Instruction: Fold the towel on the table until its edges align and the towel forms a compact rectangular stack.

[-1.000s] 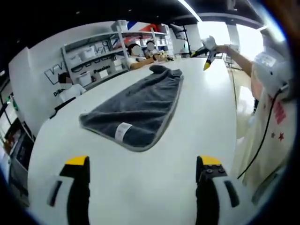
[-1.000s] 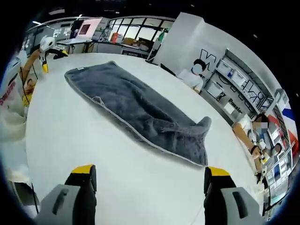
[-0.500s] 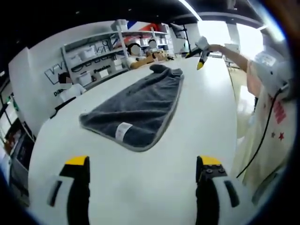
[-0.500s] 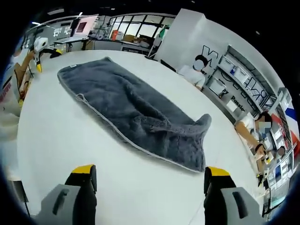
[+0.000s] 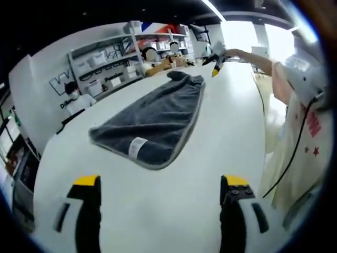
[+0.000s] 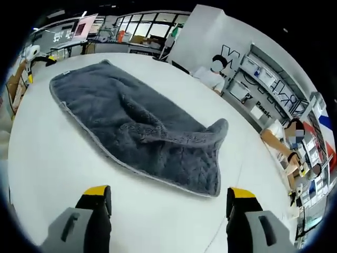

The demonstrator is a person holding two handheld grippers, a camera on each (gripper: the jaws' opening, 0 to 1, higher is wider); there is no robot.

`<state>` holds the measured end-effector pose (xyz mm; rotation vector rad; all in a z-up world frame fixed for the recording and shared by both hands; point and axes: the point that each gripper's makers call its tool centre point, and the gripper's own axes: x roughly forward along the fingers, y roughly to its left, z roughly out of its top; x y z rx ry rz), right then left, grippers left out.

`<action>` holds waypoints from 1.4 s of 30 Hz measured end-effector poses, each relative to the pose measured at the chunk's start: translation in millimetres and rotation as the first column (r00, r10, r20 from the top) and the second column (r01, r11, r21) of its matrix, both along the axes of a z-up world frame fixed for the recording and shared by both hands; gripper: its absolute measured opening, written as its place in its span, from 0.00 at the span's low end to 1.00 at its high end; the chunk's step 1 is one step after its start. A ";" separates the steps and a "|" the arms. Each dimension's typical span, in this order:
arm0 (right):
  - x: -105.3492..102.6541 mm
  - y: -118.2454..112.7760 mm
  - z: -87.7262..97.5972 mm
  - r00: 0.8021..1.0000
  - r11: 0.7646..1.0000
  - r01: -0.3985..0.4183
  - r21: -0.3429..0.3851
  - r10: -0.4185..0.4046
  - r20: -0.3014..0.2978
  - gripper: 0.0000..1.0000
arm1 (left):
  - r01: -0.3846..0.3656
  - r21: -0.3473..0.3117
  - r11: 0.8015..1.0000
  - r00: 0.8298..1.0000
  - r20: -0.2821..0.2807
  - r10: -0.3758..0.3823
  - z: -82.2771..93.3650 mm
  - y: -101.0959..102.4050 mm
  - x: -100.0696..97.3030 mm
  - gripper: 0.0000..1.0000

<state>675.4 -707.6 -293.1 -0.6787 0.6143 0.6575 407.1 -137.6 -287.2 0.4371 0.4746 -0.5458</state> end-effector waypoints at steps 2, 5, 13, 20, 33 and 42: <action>4.2 -0.5 -2.1 1.000 1.000 0.002 -0.002 -0.002 -0.007 0.92 | -0.006 0.001 1.000 1.000 0.004 0.006 1.2 0.9 0.4 0.99; 10.8 -1.4 -6.8 1.000 1.000 0.001 -0.005 -0.001 -0.022 0.88 | -0.009 0.002 1.000 1.000 0.005 0.009 1.5 0.4 -0.3 0.99; 28.6 -2.9 -21.0 0.998 1.000 0.017 -0.005 -0.017 -0.053 0.86 | -0.029 0.001 1.000 1.000 0.010 0.029 3.4 2.5 -1.2 0.99; 36.9 -2.3 -27.2 0.998 1.000 0.022 0.003 -0.022 -0.052 0.76 | -0.042 0.006 0.999 0.999 0.013 0.042 5.5 3.7 -3.1 0.99; 41.8 -1.1 -37.2 0.997 1.000 -0.008 0.020 0.010 -0.074 0.48 | -0.044 0.007 0.999 0.999 0.003 0.044 2.0 3.6 -5.7 0.99; 40.9 2.4 -43.3 0.996 0.999 -0.052 0.005 0.052 -0.076 0.23 | -0.050 0.009 0.999 0.999 -0.003 0.050 0.3 5.3 -6.0 0.99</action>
